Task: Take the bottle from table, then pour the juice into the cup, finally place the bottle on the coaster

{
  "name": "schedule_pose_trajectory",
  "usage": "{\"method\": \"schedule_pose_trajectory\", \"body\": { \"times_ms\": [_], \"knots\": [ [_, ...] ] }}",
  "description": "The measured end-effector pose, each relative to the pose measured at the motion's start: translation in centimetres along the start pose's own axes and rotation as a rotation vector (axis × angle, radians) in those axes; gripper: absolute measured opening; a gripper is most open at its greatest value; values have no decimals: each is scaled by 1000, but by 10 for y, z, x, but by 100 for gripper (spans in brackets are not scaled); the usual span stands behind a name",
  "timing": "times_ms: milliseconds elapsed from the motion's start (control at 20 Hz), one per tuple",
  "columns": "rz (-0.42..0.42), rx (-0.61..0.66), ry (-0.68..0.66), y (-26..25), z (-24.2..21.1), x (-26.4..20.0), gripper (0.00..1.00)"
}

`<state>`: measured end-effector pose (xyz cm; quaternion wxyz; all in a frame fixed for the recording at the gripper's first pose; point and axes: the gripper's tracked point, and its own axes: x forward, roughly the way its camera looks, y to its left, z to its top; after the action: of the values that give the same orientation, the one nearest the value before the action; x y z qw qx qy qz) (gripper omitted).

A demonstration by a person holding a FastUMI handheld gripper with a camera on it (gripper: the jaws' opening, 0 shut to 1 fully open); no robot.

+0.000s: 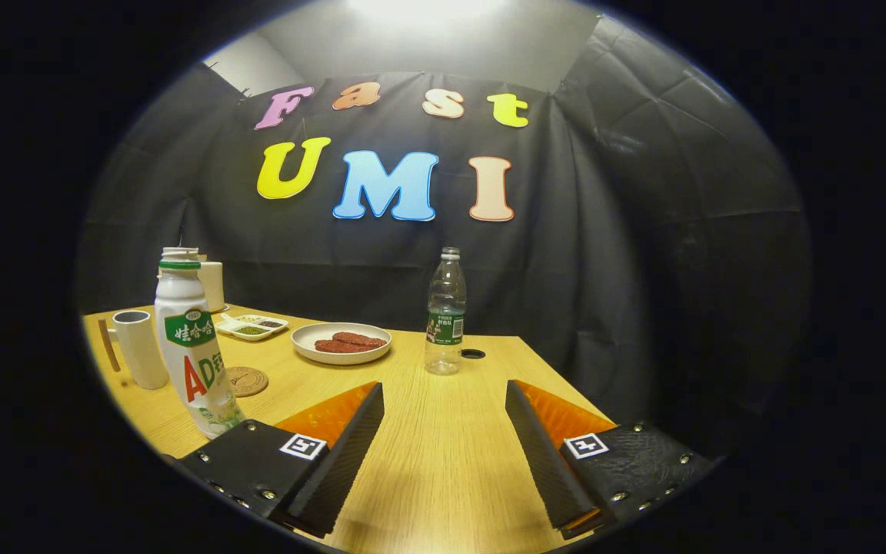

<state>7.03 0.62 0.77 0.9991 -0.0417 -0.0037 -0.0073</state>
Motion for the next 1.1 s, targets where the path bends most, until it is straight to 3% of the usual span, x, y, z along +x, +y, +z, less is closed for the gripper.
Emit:
{"method": "schedule_pose_trajectory", "body": {
  "times_ms": [300,650,1100],
  "knots": [
    [21,-47,-91,21,42,4,97],
    [141,120,-122,72,77,-41,97],
    [232,110,-125,137,72,-94,97]
  ]
}}
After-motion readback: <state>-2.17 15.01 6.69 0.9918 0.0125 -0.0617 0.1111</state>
